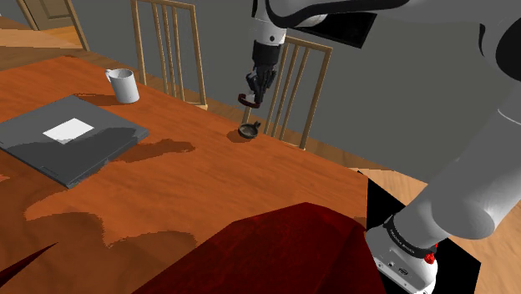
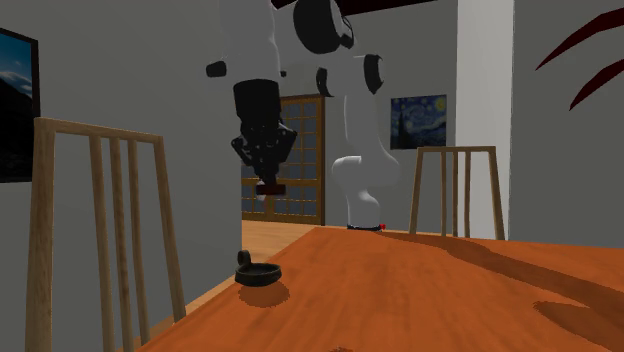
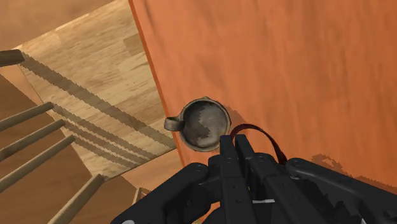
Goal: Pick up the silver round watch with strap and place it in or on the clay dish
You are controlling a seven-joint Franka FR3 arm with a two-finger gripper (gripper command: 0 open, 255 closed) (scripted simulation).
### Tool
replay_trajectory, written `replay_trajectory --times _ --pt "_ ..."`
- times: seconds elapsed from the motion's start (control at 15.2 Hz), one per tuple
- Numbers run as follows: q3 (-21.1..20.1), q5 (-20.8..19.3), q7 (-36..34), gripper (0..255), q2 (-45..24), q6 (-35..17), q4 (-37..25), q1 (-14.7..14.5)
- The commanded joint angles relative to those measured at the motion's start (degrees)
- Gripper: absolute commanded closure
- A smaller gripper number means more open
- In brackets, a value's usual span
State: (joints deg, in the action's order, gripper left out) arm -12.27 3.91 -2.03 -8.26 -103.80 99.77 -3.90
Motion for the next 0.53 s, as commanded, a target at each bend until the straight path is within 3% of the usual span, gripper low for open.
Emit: replay_trajectory --times 0.0,0.46 --pt "1.2 0.1 3.0 255 0.7 0.2 0.8 1.7" --pt "1.2 0.0 3.2 255 -0.3 -5.0 4.9 1.6"
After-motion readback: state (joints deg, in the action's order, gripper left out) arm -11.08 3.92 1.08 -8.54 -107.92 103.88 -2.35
